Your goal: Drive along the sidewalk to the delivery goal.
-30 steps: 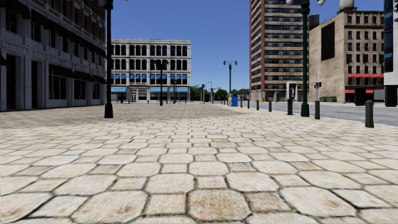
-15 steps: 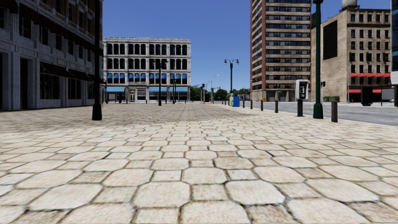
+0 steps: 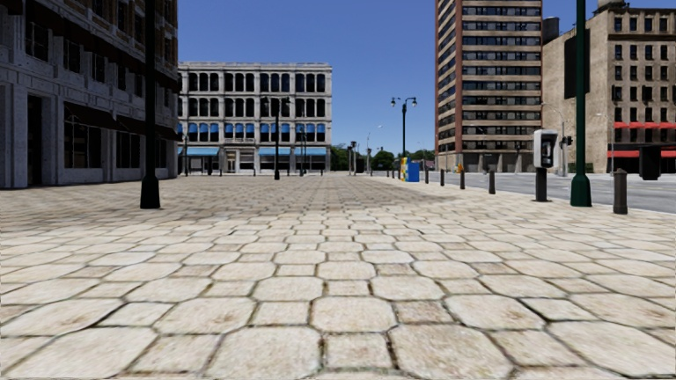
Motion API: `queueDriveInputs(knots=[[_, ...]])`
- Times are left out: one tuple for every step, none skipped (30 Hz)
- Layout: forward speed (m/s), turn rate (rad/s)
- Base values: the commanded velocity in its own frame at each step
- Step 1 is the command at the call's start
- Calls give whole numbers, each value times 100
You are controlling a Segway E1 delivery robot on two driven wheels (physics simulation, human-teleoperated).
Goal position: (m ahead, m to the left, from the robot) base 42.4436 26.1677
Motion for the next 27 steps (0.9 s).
queueDriveInputs(knots=[[200,18],[200,18],[200,18],[200,18],[200,14],[200,0],[200,0],[200,0],[200,0],[200,0],[200,0],[200,0],[200,0],[200,0],[200,0],[200,0],[200,0],[200,0],[200,0],[200,0],[200,0],[200,0],[200,0],[200,0],[200,0],[200,0],[200,0]])
